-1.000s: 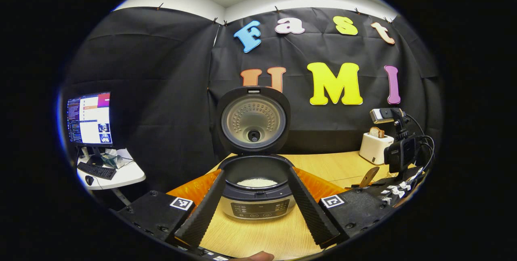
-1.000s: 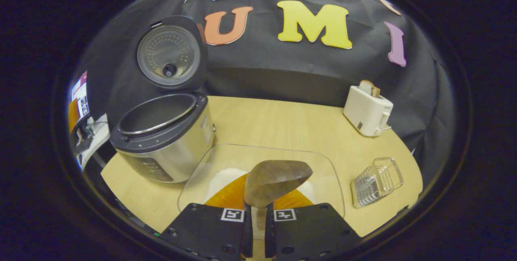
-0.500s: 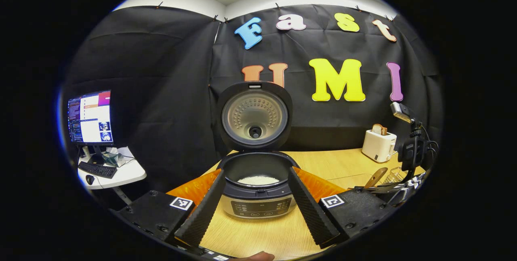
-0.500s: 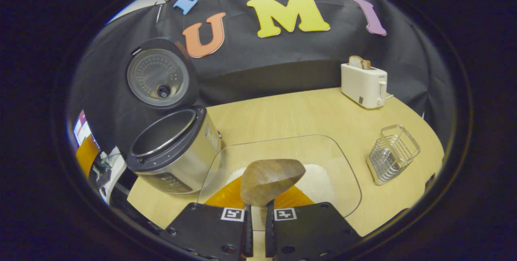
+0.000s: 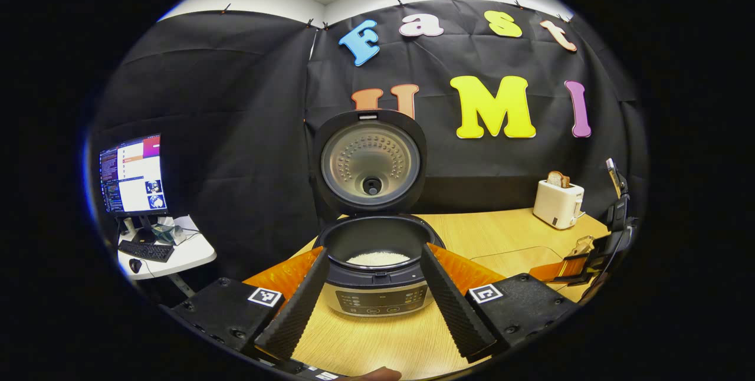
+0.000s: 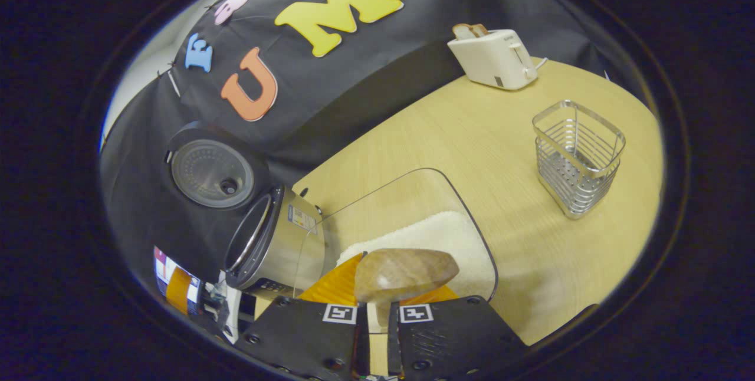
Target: Close the left gripper, press the button to open the rice cooker; take a wooden spoon from the chopstick holder with the right hand, scoop a spoonful of rice and pour it into the rice cooker, then put the wooden spoon back into the chopstick holder.
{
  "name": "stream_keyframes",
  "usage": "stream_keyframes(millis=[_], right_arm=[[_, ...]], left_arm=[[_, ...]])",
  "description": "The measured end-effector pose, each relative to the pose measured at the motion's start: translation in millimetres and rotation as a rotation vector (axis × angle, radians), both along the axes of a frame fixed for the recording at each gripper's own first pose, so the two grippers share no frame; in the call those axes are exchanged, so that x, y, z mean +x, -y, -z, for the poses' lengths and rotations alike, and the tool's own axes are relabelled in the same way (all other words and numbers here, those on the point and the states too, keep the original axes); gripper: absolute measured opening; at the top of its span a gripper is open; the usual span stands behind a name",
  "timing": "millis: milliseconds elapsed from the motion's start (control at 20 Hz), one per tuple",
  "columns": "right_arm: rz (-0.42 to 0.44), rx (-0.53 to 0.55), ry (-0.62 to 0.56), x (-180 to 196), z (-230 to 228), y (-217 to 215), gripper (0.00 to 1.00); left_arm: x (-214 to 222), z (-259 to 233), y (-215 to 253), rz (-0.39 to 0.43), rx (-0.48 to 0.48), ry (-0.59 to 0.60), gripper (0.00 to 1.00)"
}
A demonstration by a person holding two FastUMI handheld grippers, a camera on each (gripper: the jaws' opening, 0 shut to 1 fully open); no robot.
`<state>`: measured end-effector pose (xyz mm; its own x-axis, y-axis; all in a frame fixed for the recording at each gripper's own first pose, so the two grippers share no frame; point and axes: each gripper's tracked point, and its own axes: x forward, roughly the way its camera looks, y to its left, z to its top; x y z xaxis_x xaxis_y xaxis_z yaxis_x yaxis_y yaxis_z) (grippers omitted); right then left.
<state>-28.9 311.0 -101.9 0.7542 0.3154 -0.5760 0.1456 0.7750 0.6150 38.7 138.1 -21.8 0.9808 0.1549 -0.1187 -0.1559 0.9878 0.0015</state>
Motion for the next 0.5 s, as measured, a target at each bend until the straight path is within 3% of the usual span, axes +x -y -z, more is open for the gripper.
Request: stream_keyframes(millis=[200,500], right_arm=[[-0.010,0.069,-0.012,-1,-2,1,0.12],[0.049,0.316,0.021,1,-15,-2,0.12]], left_arm=[[2,1,3,0.010,-0.011,-0.004,1.00],[5,6,-4,0.003,-0.028,-0.016,0.99]])
